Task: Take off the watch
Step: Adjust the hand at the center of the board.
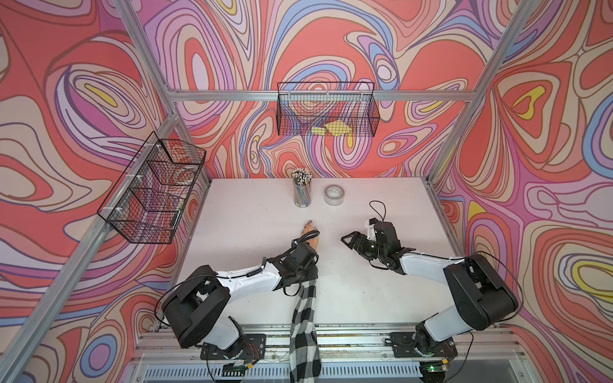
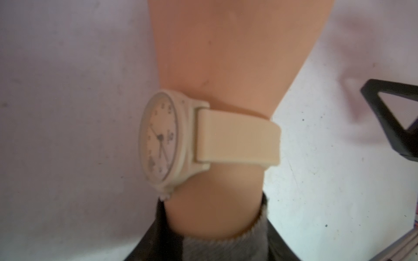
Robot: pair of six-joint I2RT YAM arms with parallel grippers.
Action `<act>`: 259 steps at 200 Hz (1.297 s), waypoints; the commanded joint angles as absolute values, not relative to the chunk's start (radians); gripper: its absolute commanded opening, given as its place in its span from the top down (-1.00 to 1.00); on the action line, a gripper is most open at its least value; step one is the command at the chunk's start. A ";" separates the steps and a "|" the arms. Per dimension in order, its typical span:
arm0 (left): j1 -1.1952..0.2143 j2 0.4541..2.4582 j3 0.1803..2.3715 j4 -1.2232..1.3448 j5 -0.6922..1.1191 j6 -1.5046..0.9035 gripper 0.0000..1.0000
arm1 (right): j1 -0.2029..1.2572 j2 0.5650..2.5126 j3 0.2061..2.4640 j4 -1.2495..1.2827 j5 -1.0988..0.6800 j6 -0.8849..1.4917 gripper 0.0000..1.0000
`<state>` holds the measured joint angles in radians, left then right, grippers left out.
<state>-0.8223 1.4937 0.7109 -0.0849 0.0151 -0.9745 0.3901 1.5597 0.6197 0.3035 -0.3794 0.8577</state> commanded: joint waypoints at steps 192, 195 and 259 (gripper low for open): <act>-0.918 1.526 0.845 0.023 0.045 -0.959 -0.56 | 0.512 1.655 0.687 0.403 -0.369 0.986 0.64; -0.917 1.512 0.841 0.015 0.036 -0.957 -0.58 | 0.513 1.645 0.693 0.377 -0.360 0.980 0.65; -0.865 1.230 0.780 -0.228 -0.178 -0.913 -0.91 | 0.572 1.577 0.967 -0.307 -0.092 0.780 0.69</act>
